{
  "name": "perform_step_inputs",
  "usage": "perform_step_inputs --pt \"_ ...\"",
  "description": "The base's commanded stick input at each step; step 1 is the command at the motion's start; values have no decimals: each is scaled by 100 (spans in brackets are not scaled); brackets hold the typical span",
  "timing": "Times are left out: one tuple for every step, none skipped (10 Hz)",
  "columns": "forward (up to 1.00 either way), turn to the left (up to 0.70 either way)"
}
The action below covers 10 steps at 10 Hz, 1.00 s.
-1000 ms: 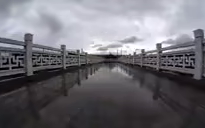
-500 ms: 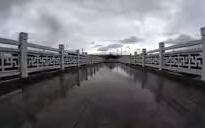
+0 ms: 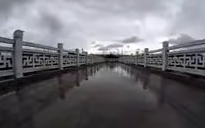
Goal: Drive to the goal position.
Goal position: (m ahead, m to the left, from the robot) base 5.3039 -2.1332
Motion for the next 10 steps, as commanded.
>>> perform_step_inputs --pt "45 0" --pt "45 -13" --pt "45 -19" --pt "45 -15" --pt "45 -3" --pt "45 0" --pt "45 0" --pt "45 0" --pt "45 0" --pt "45 0"
